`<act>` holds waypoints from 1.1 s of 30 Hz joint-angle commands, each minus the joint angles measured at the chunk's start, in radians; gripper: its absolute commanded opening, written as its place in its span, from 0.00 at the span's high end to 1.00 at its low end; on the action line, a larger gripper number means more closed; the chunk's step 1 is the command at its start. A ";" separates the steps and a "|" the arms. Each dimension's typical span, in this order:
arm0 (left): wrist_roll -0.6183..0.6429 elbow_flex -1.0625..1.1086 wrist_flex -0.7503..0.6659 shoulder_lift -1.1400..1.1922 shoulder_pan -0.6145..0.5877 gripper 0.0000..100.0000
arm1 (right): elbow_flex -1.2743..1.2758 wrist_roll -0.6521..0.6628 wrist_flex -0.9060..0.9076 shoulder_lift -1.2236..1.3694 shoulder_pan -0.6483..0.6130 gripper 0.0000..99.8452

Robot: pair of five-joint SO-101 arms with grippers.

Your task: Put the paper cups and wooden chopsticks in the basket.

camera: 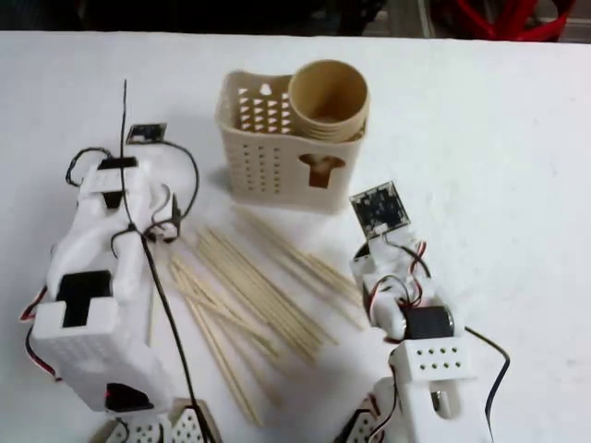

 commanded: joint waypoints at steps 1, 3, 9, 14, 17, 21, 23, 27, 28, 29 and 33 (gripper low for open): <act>0.011 -0.057 0.032 -0.002 0.007 0.91 | -0.008 -0.002 -0.021 -0.022 0.013 0.98; 0.012 -0.095 0.069 -0.002 0.007 0.91 | -0.008 -0.002 -0.021 -0.022 0.013 0.98; 0.011 -0.193 0.158 -0.002 0.007 0.91 | -0.008 0.000 -0.021 -0.022 0.013 0.98; 0.009 -0.270 0.221 -0.002 0.007 0.91 | -0.008 0.000 -0.021 -0.022 0.013 0.98; 0.006 -0.327 0.273 -0.002 0.002 0.91 | -0.008 0.000 -0.021 -0.022 0.013 0.98; 0.003 -0.396 0.339 -0.021 -0.018 0.92 | -0.008 -0.003 -0.019 -0.022 0.013 0.98; 0.003 -0.404 0.345 -0.076 -0.038 0.96 | -0.012 -0.005 -0.015 -0.022 0.013 0.98; 0.003 -0.396 0.353 -0.255 -0.084 0.97 | -0.023 -0.002 -0.010 -0.022 0.013 0.98; 0.003 -0.387 0.356 -0.303 -0.096 0.97 | -0.037 -0.003 0.007 -0.022 0.013 0.98; 0.003 -0.373 0.356 -0.349 -0.108 0.97 | -0.057 -0.003 0.030 -0.022 0.013 0.98; 0.002 -0.267 0.339 -0.522 -0.143 0.97 | -0.169 -0.003 0.171 -0.018 -0.025 0.98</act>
